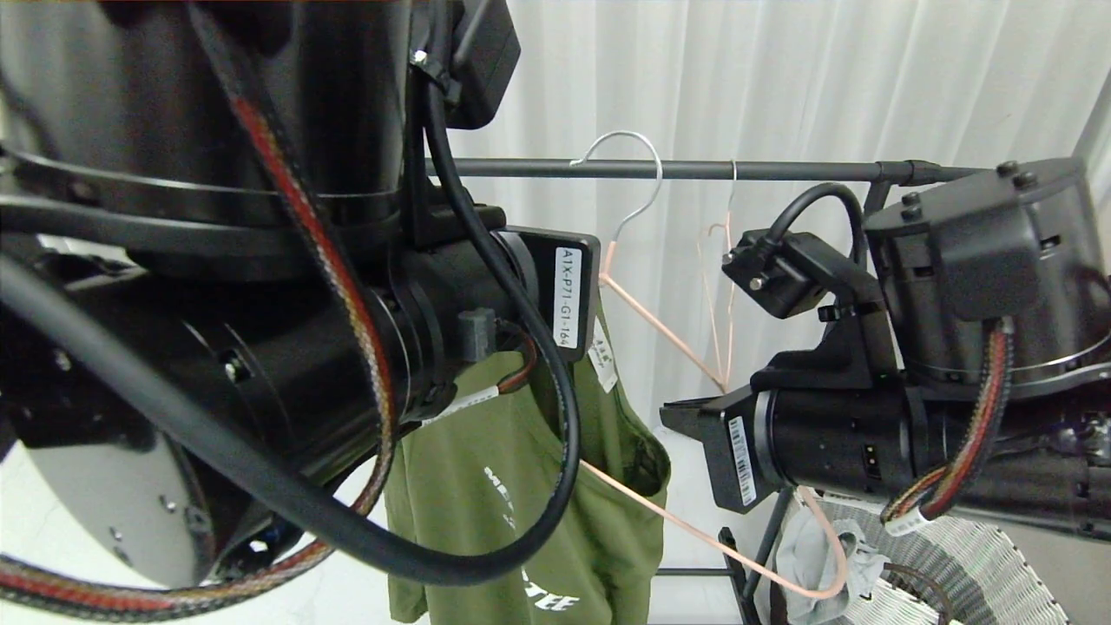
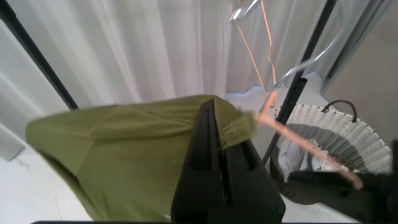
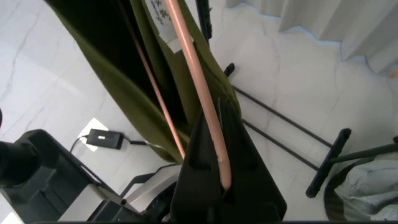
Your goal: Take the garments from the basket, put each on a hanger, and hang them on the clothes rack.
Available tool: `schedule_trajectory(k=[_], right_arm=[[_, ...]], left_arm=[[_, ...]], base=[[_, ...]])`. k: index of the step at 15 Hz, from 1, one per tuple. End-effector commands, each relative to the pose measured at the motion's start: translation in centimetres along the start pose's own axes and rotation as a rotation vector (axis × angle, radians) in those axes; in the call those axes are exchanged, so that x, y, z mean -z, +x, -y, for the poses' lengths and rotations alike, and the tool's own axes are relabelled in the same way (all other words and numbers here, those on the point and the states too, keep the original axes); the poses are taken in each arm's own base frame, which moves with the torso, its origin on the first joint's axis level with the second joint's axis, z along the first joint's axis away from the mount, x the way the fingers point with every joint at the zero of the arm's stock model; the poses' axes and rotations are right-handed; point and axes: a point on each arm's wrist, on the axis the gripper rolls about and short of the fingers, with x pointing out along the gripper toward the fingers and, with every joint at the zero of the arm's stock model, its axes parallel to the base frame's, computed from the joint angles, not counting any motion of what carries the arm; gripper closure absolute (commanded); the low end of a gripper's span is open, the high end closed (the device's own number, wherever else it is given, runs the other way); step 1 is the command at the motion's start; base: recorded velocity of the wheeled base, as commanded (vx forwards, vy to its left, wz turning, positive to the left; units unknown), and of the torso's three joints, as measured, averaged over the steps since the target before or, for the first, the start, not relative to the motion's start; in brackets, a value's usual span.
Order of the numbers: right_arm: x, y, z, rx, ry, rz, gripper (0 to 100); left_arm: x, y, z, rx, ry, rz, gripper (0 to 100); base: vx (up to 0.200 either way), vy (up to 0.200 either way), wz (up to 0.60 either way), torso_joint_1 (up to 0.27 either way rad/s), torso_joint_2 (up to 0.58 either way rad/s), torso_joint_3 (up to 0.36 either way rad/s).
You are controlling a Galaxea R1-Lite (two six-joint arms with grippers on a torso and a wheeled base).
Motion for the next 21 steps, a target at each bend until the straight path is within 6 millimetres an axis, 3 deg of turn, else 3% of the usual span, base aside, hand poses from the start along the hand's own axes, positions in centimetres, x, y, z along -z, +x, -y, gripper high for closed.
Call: schedule_trajectory(k=[1,12,13,16,21], right_arm=[[-0.6,-1.1,0.2,-0.007,0.005,0.037,100],[-1.9,-2.0,-0.3,-0.058,0.019,0.168,100],[-2.0,-2.3,-0.3,-0.061,0.021,0.18,100],[-2.3,-3.0,-0.2,-0.072,0.032,0.219,100],[-2.5,-3.9,0.7,-0.049,0.019,0.237,100]], left_arm=[[0.6,0.3,0.1,-0.003,0.01,-0.013,100],[1.4,0.4,0.6,0.012,0.007,0.002,100],[1.4,0.3,0.5,0.013,0.004,0.006,0],[1.6,0.1,0.3,0.011,0.002,0.008,0],[2.6,-2.1,-2.0,0.007,-0.013,0.052,0]], base=[[0.0,0.0,0.0,0.0,0.0,0.0],[0.0,0.0,0.0,0.0,0.0,0.0],[0.0,0.0,0.0,0.0,0.0,0.0],[0.0,0.0,0.0,0.0,0.0,0.0],[0.0,0.0,0.0,0.0,0.0,0.0]])
